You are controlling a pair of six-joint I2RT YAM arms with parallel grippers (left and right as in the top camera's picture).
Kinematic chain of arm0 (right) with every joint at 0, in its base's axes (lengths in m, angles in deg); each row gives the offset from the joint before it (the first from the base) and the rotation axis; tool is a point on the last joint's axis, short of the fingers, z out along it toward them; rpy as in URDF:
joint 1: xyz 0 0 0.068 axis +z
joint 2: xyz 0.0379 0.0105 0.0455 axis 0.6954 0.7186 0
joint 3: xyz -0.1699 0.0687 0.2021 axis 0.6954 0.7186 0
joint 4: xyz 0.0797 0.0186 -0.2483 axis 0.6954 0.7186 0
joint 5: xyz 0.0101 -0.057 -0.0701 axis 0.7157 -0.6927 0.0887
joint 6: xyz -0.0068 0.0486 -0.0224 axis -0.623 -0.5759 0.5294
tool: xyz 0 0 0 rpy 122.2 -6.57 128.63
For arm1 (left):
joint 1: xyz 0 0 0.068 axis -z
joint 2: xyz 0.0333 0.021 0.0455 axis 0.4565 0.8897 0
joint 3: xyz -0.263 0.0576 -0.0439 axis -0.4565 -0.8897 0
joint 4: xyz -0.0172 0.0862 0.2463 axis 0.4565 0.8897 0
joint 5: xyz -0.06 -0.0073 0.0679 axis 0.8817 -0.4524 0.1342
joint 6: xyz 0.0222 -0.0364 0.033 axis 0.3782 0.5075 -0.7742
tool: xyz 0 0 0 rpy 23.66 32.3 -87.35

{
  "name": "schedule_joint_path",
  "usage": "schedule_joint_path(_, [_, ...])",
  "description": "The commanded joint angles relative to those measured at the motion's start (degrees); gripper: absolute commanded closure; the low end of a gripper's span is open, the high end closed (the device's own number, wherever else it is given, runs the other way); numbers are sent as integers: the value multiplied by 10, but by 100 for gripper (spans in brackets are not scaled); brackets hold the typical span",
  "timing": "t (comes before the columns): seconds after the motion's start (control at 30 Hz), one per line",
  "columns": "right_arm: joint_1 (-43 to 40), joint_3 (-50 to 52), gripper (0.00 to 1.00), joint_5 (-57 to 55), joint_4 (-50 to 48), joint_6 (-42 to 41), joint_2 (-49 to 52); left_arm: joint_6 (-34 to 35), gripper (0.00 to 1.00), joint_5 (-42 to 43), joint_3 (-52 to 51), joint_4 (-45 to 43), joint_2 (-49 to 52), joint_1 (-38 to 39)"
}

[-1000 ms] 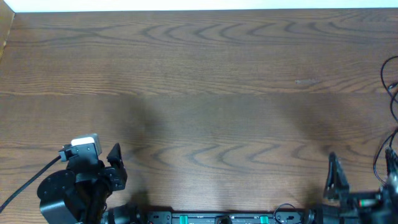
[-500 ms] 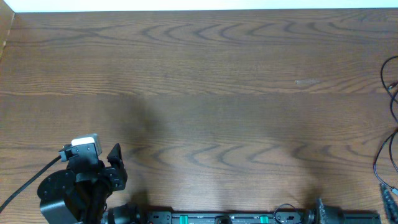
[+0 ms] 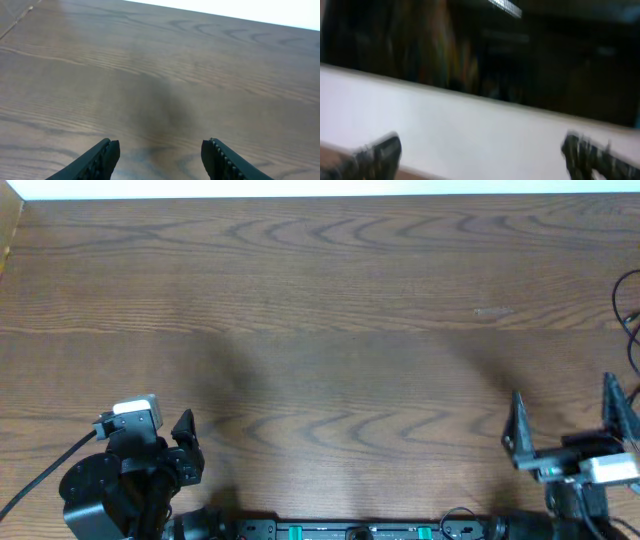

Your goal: Untangle cables

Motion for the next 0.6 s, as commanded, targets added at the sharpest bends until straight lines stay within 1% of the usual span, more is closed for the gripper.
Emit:
schedule_joint_path(0.0, [12,70,1,-5,-63,-81,-3,5,42,-3,-2,-3,-2,-3])
schedule_joint_path(0.13, [12,146,1,-12,-145,-133,-3,5,42,-3,-2,-6,-2,-3])
schedule_joint_path(0.23, [12,192,1,-33,-181,-149,-3,5,42,-3,-2,-5,-2,-3])
schedule_joint_path(0.33, [12,217,1,-39,-174,-151,-3,5,42,-3,-2,-5,-2,-3])
schedule_joint_path(0.37, [12,217,1,-39,-145,-151,-3,5,42,-3,-2,-5,-2,-3])
schedule_joint_path(0.5, [12,217,1,-45,-94,-145,-3,5,42,-3,-2,-5,-2,-3])
schedule_joint_path(0.57, [12,217,1,-56,-54,-145,-3,5,42,-3,-2,-5,-2,-3])
